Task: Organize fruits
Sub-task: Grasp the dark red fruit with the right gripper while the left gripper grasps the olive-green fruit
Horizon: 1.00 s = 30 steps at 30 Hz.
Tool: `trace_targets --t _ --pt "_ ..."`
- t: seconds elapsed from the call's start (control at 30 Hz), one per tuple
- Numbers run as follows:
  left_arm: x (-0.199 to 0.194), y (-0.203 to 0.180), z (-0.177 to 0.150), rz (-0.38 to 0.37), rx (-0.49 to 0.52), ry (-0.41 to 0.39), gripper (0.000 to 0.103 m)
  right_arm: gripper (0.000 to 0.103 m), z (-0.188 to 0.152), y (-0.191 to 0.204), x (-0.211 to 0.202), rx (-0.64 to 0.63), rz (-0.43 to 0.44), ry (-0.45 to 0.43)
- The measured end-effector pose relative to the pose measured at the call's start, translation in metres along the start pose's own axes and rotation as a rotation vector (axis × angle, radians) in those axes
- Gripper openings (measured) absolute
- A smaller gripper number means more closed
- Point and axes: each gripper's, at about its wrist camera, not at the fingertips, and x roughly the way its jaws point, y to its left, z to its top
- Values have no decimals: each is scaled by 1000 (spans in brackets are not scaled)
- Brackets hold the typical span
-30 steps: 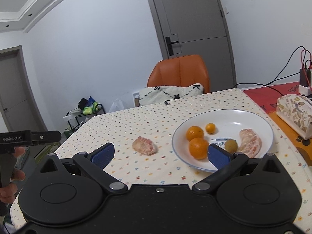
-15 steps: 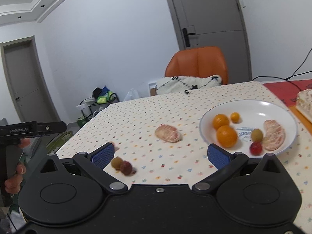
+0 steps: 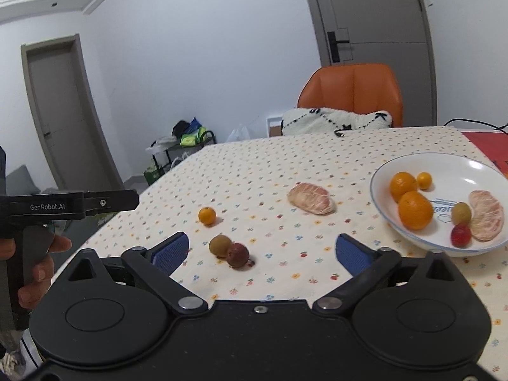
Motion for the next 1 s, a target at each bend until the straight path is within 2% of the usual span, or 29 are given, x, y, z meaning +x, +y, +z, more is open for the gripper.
trace_targets --t 0.07,0.33,0.43,0.57,0.73,0.83,1.0 --pt "4 1 -3 -10 -6 9 101 86 -1 3 5 -7 8 15" --pt "18 -4 -13 -36 14 36 96 76 -4 10 28 -19 34 64" --pt "23 -2 -15 -32 13 46 91 69 -5 12 39 -23 45 82" --pt "28 4 -18 -42 -10 51 90 58 -5 15 54 -29 50 117" --pt "39 7 -20 -47 -20 76 88 55 -5 20 67 -46 61 141" --pt "43 6 -20 -49 -20 85 88 49 -4 22 74 -52 67 153" --pt "52 -1 -20 -63 -13 100 88 23 -6 21 79 -62 53 158"
